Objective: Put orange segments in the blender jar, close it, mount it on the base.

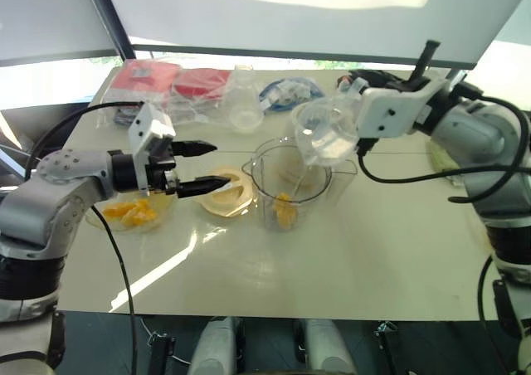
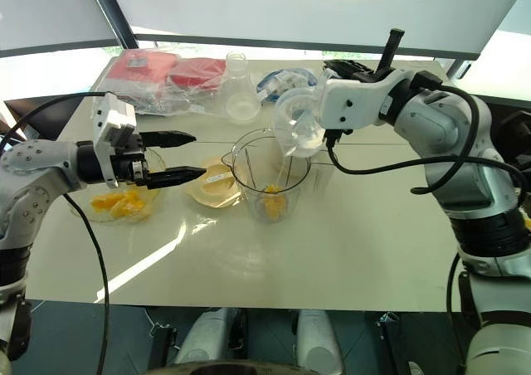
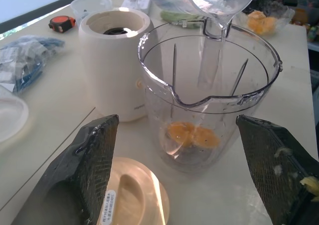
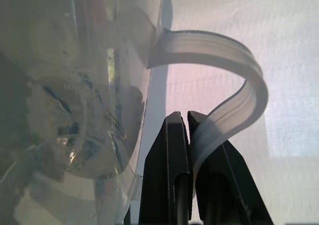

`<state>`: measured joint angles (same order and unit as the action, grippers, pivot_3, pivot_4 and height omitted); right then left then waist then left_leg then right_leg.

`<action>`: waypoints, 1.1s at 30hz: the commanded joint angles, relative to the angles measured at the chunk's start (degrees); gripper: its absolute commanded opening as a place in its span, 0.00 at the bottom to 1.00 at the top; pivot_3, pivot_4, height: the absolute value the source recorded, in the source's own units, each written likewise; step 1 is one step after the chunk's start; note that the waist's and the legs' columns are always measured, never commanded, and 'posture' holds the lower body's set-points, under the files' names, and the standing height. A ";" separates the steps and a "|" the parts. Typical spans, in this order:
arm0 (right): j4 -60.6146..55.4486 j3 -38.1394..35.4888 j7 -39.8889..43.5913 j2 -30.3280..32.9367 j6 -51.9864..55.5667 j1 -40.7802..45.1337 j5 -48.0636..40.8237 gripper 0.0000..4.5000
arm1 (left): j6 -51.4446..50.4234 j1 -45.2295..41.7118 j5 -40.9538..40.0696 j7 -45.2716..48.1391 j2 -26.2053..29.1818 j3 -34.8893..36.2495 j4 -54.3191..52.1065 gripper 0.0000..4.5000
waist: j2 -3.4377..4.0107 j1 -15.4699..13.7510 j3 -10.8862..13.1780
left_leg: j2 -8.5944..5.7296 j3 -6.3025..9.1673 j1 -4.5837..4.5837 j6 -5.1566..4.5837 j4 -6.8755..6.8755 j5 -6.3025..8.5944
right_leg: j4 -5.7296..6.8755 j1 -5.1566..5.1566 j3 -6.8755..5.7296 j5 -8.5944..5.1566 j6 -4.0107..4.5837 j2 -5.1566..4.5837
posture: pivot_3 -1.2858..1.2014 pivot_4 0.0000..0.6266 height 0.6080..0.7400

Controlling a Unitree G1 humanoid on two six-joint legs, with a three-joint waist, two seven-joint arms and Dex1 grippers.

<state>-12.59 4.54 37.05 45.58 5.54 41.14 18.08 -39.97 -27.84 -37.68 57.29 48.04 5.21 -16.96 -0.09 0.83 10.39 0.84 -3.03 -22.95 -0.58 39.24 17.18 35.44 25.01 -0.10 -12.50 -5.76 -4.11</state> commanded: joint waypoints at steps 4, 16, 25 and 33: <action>-7.11 -11.38 -1.31 -8.10 21.58 -1.04 -13.17 0.00 | 0.65 -0.80 0.32 0.07 -0.05 -0.29 -1.41 0.88 | 0.00 -0.29 0.00 | 0.01 0.03 0.02 0.05 0.00 -0.03 | 0.10 0.00 -0.03 0.01 0.00 0.00 | 0.52 0.24 1.00; -7.94 -31.06 -20.47 -19.60 38.77 -4.39 -21.45 0.00 | -1.10 -2.73 -2.37 -0.29 -1.15 0.30 -2.35 0.88 | -0.01 -0.24 -0.01 | -0.02 0.05 0.07 0.10 0.00 -0.06 | 0.21 -0.02 -0.04 0.01 0.01 -0.03 | 0.52 0.24 1.00; 3.31 -39.32 -27.46 -22.85 26.71 -12.76 -25.60 0.00 | -2.52 -2.18 -4.33 -2.72 -2.34 0.70 -4.63 0.88 | -0.01 0.13 -0.01 | -0.03 0.01 0.23 0.10 -0.01 -0.06 | 0.40 -0.03 0.05 0.01 0.01 -0.02 | 0.52 0.24 1.00; 23.24 -34.95 -32.06 -22.97 9.11 -17.20 -21.99 0.00 | -4.42 -0.69 -6.48 -5.60 -3.21 0.59 -7.69 0.88 | -0.01 0.38 -0.01 | -0.03 0.00 0.57 0.11 -0.02 -0.07 | 0.53 -0.28 0.12 -0.02 0.05 0.01 | 0.52 0.24 1.00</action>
<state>9.85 -30.56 6.40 22.04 18.79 23.21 -4.61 -44.28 -28.63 -43.12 52.25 44.79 3.83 -22.83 -0.10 1.21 10.38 0.81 -3.04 -22.37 -0.46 39.22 17.11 35.97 24.73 0.05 -12.51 -5.72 -4.10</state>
